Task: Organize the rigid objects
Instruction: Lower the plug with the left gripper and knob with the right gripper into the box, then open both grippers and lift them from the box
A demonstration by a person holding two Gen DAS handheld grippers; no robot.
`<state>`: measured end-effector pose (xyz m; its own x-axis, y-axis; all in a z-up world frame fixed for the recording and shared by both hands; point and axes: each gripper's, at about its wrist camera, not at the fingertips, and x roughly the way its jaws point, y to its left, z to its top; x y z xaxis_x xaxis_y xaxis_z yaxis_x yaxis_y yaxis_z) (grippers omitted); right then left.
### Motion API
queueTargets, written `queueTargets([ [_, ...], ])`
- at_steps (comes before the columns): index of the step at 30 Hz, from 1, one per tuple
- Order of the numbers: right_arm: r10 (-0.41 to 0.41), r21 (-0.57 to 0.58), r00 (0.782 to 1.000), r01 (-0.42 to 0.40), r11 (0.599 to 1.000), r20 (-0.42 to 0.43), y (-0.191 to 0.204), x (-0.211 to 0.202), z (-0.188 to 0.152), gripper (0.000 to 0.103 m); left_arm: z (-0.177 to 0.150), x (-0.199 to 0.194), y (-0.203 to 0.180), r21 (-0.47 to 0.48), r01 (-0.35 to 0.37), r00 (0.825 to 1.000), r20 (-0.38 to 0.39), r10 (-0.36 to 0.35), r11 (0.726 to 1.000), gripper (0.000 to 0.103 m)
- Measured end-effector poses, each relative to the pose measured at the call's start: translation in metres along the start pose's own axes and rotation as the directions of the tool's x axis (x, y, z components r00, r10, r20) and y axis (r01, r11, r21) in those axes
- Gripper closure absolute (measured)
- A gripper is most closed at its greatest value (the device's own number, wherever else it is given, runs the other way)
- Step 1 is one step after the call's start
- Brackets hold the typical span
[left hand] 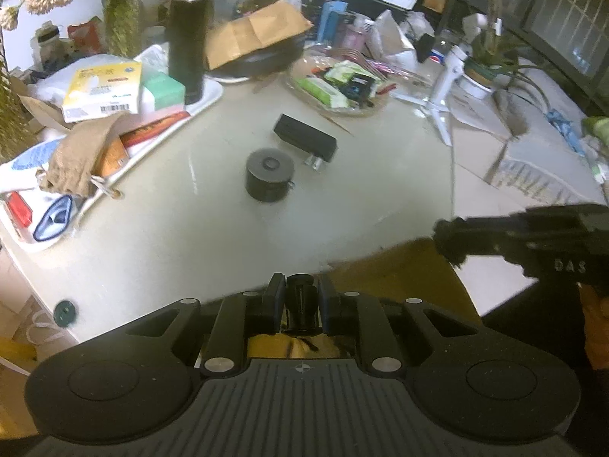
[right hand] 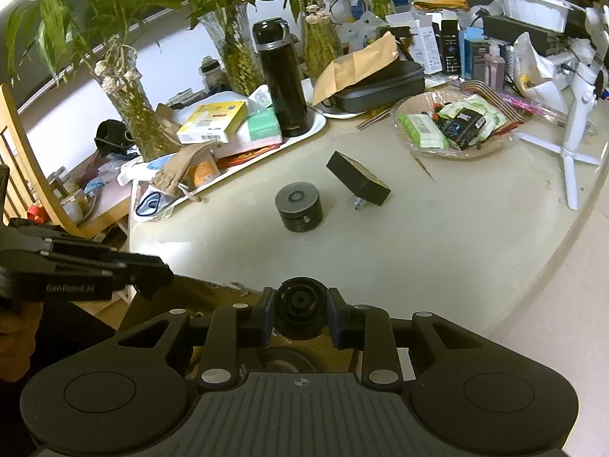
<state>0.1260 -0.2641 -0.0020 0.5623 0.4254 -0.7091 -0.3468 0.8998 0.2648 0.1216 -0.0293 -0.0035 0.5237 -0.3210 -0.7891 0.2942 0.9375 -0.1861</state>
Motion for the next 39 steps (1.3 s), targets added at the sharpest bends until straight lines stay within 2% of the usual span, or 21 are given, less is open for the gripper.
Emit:
queueTargets([
  [9,0.005,-0.020,1.000,-0.005,1.000,-0.011,0.013,-0.004,-0.003,0.072,-0.024,-0.002,-0.008,0.019,0.063,0.998,-0.030,-0.062,0.998,0.084],
  [15,0.008,-0.028,1.000,-0.009,1.000,-0.017,0.018,-0.005,-0.005,0.072,-0.037,-0.005,-0.014,0.073,0.096,0.995,-0.043,-0.093,0.993,0.083],
  [17,0.008,-0.031,1.000,-0.009,0.999,-0.019,0.019,-0.005,-0.006,0.072,-0.039,-0.009,-0.014,0.077,0.083,0.996,-0.030,-0.081,0.994,0.077],
  [19,0.008,-0.030,1.000,-0.009,1.000,-0.021,0.020,-0.005,-0.007,0.072,-0.041,-0.013,-0.012,0.066,0.065,0.998,-0.014,-0.064,0.996,0.063],
  [20,0.009,-0.029,1.000,-0.010,1.000,-0.022,0.020,-0.005,-0.007,0.072,-0.041,-0.015,-0.011,0.057,0.055,0.998,-0.004,-0.055,0.997,0.062],
  [25,0.009,-0.033,1.000,-0.010,0.999,-0.029,0.023,-0.006,-0.011,0.072,-0.043,-0.025,-0.005,0.025,0.025,0.999,0.028,-0.026,0.999,0.061],
  [30,0.008,-0.032,0.999,-0.009,0.999,-0.034,0.025,-0.005,-0.013,0.072,-0.047,-0.032,-0.005,0.044,-0.030,0.998,0.056,0.028,0.999,0.058],
  [39,-0.001,-0.041,0.998,-0.001,0.999,-0.058,0.030,0.002,-0.015,0.072,-0.050,-0.035,-0.001,0.009,-0.038,0.998,0.052,0.038,0.999,0.056],
])
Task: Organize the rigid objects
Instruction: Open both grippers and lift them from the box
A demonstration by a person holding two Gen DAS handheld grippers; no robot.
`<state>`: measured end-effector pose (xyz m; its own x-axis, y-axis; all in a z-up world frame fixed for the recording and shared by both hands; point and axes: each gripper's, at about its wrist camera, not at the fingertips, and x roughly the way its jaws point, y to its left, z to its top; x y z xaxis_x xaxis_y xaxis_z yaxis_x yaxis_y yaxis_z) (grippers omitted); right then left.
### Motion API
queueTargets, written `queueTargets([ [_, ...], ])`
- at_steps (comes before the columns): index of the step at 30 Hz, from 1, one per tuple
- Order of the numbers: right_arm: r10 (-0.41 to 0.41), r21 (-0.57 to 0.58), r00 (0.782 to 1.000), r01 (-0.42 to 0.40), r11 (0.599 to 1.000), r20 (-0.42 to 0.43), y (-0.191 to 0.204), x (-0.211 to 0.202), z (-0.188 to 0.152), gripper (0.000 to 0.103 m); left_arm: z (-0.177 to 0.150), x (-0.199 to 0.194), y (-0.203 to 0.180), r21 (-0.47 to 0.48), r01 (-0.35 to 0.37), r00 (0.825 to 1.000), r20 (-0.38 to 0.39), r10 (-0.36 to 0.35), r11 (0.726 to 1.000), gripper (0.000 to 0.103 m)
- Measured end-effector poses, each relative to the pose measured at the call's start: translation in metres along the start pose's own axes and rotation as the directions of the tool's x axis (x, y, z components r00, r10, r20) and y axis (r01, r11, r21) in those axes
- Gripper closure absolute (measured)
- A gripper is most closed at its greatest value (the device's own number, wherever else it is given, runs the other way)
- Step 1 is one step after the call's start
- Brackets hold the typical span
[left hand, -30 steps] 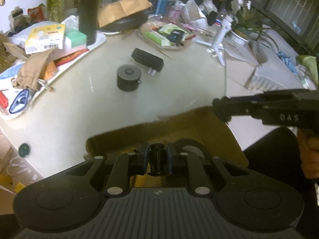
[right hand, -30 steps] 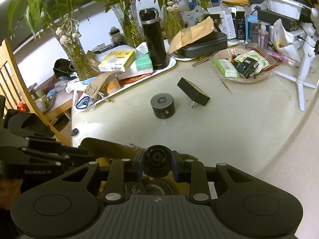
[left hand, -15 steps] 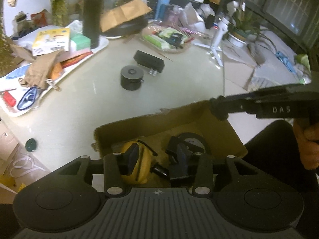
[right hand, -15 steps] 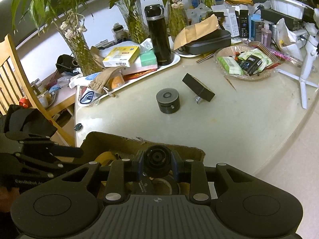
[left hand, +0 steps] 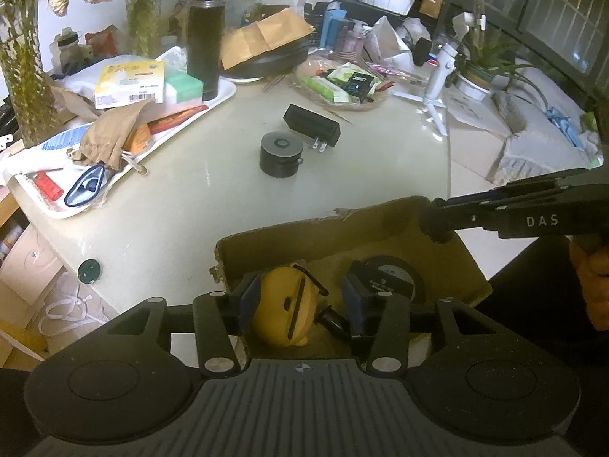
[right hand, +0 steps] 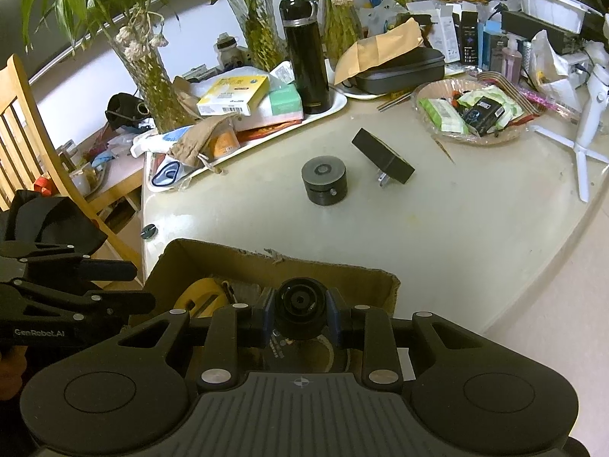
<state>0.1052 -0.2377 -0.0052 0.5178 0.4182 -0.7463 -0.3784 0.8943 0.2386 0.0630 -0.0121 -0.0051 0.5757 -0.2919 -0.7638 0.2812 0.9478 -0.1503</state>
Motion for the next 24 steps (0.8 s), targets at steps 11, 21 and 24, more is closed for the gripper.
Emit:
queueTargets([
  [11,-0.053,0.000,0.996,0.053,0.999,0.068,0.001,0.002,0.019,0.053,-0.001,-0.004,0.002,-0.005,-0.010,1.000,0.023,0.010,1.000,0.056],
  [21,-0.090,-0.028,0.993,0.092,0.995,0.070,0.003,-0.004,0.013,0.002,0.000,-0.006,0.003,-0.008,-0.046,0.998,0.032,0.047,0.999,0.048],
  [24,-0.092,-0.041,0.994,0.095,0.995,0.059,0.003,-0.004,0.010,0.000,0.000,-0.006,0.002,-0.001,-0.059,0.998,0.035,0.059,0.998,0.038],
])
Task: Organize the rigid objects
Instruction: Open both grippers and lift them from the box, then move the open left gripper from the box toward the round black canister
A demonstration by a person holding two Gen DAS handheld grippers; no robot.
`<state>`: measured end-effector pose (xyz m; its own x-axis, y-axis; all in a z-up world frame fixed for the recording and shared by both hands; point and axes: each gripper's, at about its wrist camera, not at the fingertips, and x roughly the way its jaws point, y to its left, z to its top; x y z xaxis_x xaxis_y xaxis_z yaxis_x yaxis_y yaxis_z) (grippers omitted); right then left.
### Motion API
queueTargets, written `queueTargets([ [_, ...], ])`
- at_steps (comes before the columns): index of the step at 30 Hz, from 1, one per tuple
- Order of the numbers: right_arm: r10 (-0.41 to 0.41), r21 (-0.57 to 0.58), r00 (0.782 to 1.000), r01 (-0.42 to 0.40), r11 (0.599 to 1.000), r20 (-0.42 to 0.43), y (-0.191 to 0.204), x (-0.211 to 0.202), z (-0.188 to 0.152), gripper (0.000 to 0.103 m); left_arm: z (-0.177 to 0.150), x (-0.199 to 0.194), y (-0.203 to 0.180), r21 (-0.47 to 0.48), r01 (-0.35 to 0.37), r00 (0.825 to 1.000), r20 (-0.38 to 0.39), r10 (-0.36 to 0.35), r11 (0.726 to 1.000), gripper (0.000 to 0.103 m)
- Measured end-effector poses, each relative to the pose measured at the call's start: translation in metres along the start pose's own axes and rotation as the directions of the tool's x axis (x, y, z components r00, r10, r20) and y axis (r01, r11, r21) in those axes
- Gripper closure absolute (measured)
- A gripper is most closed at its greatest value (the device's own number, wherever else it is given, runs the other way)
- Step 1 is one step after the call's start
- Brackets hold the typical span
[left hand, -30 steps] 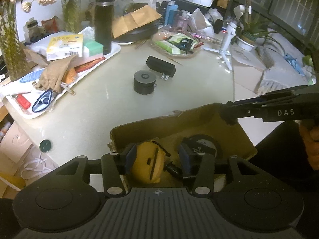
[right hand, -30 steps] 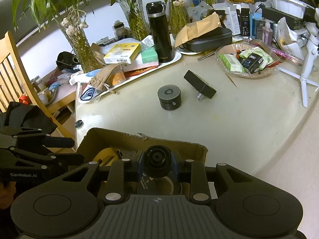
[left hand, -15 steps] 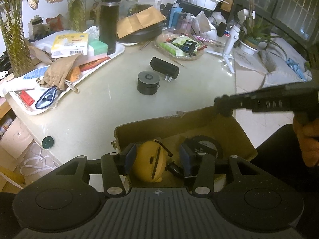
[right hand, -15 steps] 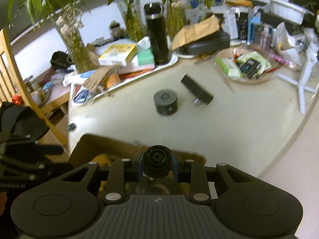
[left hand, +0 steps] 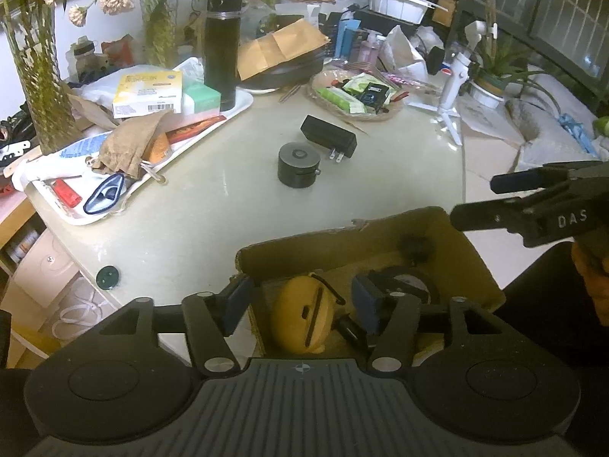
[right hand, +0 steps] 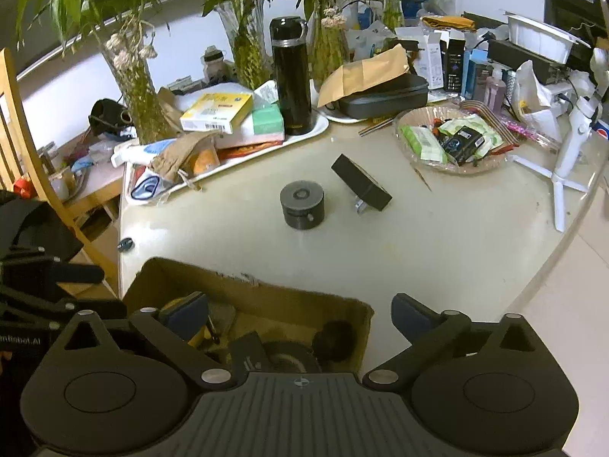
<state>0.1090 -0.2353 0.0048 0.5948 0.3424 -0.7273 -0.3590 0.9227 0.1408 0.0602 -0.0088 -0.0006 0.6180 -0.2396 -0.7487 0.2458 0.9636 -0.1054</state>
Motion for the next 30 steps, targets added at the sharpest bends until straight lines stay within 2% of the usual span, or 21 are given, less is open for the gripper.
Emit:
queueTargets([
  [1,-0.003,-0.002,1.000,0.003,1.000,-0.001,0.000,0.000,-0.001,0.000,0.000,0.000,0.000,0.001,-0.005,1.000,0.006,0.005,1.000,0.033],
  [5,-0.017,0.004,1.000,0.017,1.000,-0.015,-0.002,0.002,-0.004,0.000,0.000,0.000,-0.001,0.009,-0.027,0.999,0.021,0.026,1.000,0.032],
  [10,-0.027,0.011,0.999,0.027,1.000,-0.020,-0.004,0.004,-0.008,0.000,0.000,0.000,-0.003,0.032,-0.049,0.998,0.035,0.048,0.998,0.023],
  [14,-0.037,0.034,0.999,0.038,0.999,-0.023,-0.008,0.006,-0.012,0.000,0.001,-0.001,-0.005,0.055,-0.056,0.997,0.061,0.052,0.997,0.021],
  [16,-0.045,0.047,0.999,0.046,0.998,-0.024,-0.010,0.008,-0.013,0.000,0.001,0.000,-0.006,0.062,-0.071,0.996,0.065,0.067,0.996,0.016],
  [24,-0.077,0.032,0.997,0.076,0.997,0.024,-0.012,0.005,-0.014,0.000,0.005,0.003,-0.005,0.082,-0.128,0.990,0.063,0.123,0.988,0.015],
  [30,-0.073,0.030,0.997,0.073,0.997,0.008,-0.016,0.008,-0.012,0.000,0.009,0.007,-0.004,0.095,-0.120,0.992,0.055,0.115,0.988,0.015],
])
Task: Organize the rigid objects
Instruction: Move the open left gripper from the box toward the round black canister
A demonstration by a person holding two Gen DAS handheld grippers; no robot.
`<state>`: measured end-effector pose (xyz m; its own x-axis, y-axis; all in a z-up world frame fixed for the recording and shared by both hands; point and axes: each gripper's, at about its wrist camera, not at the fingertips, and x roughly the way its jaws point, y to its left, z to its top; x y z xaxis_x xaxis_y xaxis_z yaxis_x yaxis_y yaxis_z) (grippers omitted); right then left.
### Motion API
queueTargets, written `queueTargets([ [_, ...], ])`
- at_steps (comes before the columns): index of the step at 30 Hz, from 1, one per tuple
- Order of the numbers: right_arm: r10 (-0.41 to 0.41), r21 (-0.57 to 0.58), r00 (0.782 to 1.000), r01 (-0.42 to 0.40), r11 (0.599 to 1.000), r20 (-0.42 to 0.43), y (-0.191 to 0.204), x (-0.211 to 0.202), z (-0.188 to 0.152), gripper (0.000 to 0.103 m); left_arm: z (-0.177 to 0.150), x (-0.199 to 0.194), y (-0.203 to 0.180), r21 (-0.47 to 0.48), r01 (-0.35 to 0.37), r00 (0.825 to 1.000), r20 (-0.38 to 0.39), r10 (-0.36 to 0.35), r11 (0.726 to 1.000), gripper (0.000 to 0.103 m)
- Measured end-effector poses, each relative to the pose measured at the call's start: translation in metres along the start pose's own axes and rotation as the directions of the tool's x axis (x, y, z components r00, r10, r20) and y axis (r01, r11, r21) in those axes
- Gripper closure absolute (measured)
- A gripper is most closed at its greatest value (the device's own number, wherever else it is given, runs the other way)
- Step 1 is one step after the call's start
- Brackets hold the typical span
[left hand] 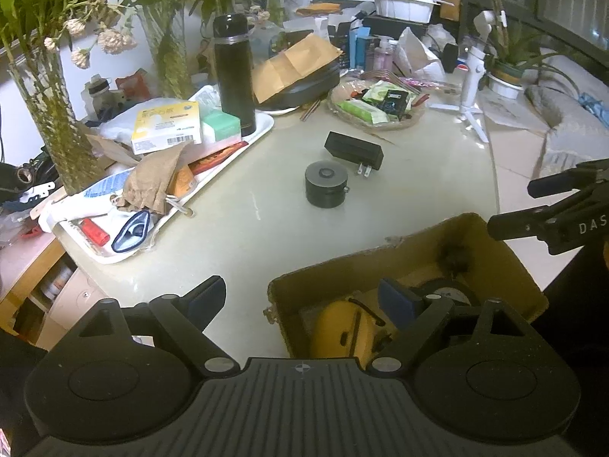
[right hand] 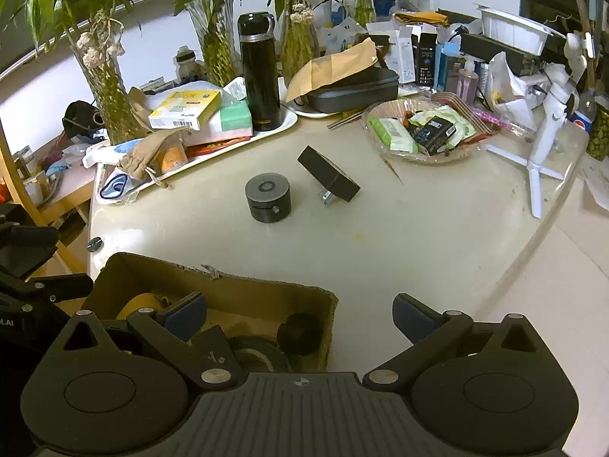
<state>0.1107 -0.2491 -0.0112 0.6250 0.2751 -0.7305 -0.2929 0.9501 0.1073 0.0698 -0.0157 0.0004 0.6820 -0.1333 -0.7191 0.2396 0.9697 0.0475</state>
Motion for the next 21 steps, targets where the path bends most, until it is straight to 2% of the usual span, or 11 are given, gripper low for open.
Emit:
queueTargets([
  [12,0.005,0.010,1.000,-0.005,1.000,0.007,-0.006,0.005,0.006,0.000,0.010,0.011,0.001,0.001,-0.012,0.999,0.034,0.012,1.000,0.015],
  [21,-0.009,0.045,1.000,0.008,0.999,0.022,-0.021,0.011,0.014,0.000,0.023,0.026,0.002,0.017,0.021,0.999,0.036,-0.022,1.000,0.015],
])
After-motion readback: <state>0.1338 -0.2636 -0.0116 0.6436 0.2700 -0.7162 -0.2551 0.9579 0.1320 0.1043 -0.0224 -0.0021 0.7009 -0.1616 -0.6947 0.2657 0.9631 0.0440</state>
